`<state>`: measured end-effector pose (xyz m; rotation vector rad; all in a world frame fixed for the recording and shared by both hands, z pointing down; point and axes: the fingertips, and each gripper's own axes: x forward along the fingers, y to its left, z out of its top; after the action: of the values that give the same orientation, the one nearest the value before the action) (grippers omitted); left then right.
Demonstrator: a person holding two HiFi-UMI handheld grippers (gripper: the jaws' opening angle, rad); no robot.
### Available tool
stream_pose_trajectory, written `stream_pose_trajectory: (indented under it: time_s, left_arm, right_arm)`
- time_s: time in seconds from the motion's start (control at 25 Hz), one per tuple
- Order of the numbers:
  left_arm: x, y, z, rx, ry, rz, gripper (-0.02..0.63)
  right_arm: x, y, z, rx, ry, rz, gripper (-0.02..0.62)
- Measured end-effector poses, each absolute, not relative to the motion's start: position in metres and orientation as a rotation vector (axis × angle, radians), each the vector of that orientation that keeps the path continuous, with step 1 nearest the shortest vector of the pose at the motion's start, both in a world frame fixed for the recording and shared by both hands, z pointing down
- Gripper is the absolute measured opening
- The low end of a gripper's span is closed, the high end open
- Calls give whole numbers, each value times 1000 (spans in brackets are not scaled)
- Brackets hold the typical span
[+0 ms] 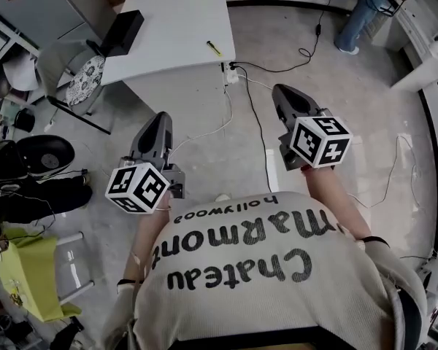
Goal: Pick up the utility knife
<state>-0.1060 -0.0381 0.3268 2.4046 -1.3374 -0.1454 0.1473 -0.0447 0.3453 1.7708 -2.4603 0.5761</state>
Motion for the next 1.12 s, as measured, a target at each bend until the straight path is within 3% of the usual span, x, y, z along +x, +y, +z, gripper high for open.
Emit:
stream_pose_trajectory:
  time_s: [0.68,1.12]
  left_arm:
    - [-148,-92,402,2328,-1230,-56,0]
    - [-147,-195,386,2296,-1352,-116,0]
  right_arm:
    - [99,-92,426,1737,-2316,716,3]
    - [110,-220,430,1659,-2397,754,3]
